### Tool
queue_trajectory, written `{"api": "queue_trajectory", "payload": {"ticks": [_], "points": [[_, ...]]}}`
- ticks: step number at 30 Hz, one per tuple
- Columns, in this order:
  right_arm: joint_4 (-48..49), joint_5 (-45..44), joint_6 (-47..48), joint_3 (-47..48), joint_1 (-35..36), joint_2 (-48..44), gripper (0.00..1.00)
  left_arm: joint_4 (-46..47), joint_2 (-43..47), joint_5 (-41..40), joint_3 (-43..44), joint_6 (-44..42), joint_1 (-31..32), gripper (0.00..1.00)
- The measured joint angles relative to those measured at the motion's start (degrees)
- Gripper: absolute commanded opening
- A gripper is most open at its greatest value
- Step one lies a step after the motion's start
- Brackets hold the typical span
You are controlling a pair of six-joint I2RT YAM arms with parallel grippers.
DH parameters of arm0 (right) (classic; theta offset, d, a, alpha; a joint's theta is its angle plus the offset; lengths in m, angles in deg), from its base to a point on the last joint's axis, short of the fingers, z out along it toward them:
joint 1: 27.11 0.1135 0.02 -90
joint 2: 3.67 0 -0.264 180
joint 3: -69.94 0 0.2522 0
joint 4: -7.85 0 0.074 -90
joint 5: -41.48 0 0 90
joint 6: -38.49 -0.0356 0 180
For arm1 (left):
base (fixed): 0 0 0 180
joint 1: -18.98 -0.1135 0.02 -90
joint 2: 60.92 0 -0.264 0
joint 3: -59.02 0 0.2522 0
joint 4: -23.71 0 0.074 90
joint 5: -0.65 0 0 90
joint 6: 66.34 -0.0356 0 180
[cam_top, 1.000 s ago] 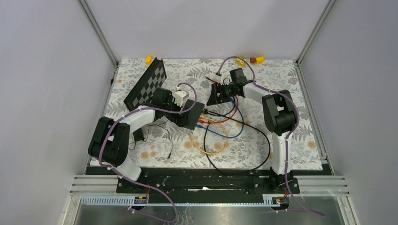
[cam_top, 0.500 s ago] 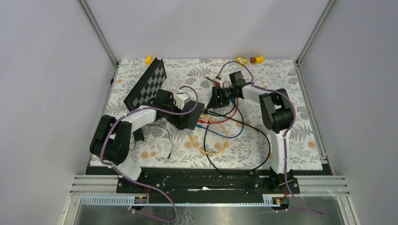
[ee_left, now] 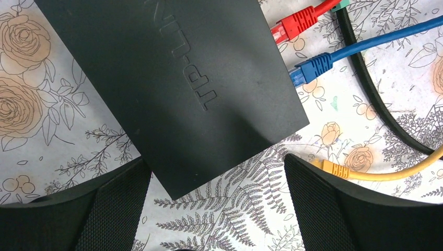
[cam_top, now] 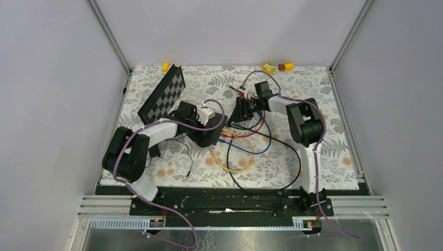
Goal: Pull the plug from the switch port
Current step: Pull the connector from the switch port.
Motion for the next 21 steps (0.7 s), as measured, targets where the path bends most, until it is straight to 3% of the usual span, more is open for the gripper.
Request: {"api": "queue_trajectory", "payload": {"ticks": [21], "points": [[3.69, 6.32, -4.66, 2.32, -0.20, 4.61, 0.56, 0.66, -0.96, -2.64, 0.00, -0.24, 1.62, 0.93]]}}
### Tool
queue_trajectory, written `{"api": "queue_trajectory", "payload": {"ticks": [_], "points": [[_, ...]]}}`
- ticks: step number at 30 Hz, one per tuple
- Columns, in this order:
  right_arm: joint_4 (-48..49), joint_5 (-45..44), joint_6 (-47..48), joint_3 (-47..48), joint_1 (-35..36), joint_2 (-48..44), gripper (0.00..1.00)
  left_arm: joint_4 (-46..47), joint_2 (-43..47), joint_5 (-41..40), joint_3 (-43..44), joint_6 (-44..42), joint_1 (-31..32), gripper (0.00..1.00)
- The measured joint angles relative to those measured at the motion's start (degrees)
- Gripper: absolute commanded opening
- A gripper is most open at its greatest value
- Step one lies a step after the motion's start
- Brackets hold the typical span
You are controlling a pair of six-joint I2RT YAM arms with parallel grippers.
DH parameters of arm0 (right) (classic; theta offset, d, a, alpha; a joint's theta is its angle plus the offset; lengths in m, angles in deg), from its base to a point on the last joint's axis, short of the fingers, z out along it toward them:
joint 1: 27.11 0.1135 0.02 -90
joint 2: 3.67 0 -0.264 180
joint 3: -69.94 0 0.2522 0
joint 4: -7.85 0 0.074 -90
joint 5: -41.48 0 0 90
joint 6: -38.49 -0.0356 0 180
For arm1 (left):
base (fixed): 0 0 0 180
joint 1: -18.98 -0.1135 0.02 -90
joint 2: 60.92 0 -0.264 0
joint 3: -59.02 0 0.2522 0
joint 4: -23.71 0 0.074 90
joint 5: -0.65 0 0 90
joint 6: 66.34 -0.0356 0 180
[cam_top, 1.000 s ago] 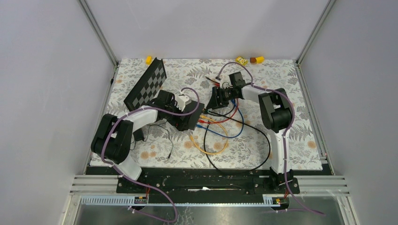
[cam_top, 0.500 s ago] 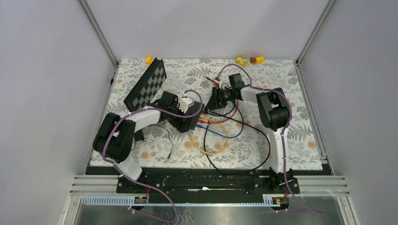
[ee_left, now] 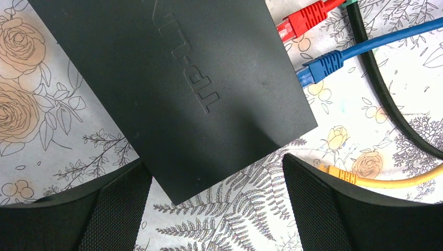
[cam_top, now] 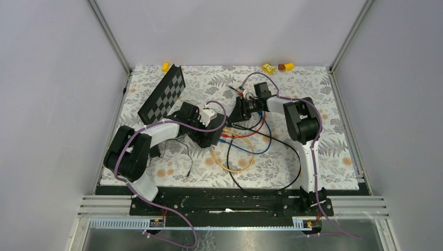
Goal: Pull the plug from the switch port
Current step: Pull the connector from the switch port.
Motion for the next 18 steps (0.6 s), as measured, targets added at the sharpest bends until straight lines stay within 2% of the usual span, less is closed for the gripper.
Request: {"api": "queue_trajectory", "payload": {"ticks": [9, 18], "points": [[0.37, 2.71, -1.57, 2.69, -0.17, 2.95, 0.50, 0.17, -0.02, 0.02, 0.00, 0.02, 0.13, 0.93], [1.07, 4.52, -2.03, 3.48, -0.26, 4.20, 0.49, 0.17, -0.02, 0.02, 0.00, 0.02, 0.15, 0.93]]}}
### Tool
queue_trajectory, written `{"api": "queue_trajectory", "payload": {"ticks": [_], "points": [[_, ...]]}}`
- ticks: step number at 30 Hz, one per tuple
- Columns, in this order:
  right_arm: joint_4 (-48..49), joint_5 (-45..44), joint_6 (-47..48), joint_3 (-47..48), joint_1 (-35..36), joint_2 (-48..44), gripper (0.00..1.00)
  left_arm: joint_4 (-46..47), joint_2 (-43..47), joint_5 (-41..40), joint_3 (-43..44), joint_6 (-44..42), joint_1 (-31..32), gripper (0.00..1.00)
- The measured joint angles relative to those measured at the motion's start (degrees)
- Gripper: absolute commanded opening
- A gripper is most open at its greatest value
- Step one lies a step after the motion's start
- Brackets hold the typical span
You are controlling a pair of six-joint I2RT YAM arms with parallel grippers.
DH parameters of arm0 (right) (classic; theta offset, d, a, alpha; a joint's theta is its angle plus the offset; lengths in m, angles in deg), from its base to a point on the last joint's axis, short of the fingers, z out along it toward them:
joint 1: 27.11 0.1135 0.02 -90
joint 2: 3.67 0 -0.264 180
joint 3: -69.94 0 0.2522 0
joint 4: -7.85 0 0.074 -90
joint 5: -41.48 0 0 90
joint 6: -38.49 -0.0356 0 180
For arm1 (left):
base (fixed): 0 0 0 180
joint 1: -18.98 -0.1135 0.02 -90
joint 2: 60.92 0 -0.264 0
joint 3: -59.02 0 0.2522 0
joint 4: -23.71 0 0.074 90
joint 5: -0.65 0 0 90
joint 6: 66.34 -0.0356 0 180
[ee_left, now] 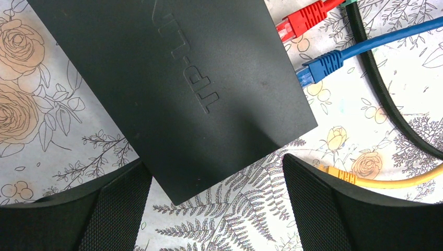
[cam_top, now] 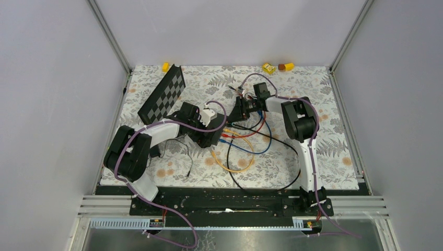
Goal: Pull the plug from the switch port
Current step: Pull the connector from the switch port.
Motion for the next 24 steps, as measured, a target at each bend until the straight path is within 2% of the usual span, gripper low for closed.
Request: {"api": "queue_trajectory", "payload": {"ticks": [24], "points": [[-6.01, 1.22, 9.70, 2.93, 1.03, 0.92, 0.43, 0.31, -0.11, 0.22, 0.00, 0.00, 0.02, 0.93]]}}
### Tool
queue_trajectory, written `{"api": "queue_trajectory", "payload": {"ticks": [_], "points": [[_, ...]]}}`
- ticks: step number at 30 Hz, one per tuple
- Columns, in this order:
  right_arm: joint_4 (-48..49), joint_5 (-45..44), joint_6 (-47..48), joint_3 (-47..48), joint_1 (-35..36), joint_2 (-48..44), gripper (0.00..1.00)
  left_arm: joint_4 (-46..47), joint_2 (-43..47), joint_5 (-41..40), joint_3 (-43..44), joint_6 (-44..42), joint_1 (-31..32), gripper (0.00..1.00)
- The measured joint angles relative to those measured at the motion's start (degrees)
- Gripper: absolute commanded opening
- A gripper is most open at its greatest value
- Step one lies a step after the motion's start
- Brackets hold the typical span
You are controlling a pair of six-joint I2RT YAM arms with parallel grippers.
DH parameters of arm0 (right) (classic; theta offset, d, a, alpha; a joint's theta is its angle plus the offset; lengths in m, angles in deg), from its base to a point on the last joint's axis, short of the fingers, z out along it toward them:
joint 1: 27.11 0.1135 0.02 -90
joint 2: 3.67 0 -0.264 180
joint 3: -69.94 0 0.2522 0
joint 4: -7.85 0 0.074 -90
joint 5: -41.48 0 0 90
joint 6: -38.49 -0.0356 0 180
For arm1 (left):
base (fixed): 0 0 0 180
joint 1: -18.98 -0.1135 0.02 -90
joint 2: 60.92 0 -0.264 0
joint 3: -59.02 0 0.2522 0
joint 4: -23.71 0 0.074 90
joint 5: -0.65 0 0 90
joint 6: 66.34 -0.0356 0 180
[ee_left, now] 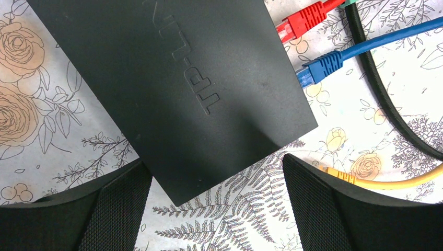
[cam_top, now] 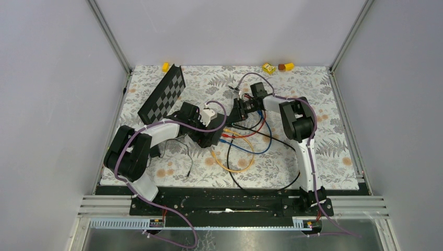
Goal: Pull the plug from the switch port
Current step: Pull the connector from the switch port.
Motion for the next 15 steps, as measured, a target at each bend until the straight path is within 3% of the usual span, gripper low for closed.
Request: {"api": "queue_trajectory", "payload": {"ticks": [9, 15], "points": [[-1.49, 0.33, 0.46, 1.05, 0.37, 0.76, 0.40, 0.02, 0.00, 0.02, 0.00, 0.00, 0.00, 0.93], [-2.21, 0.48, 0.09, 1.66, 0.37, 1.18, 0.44, 0.04, 0.00, 0.02, -0.02, 0.00, 0.00, 0.93]]}}
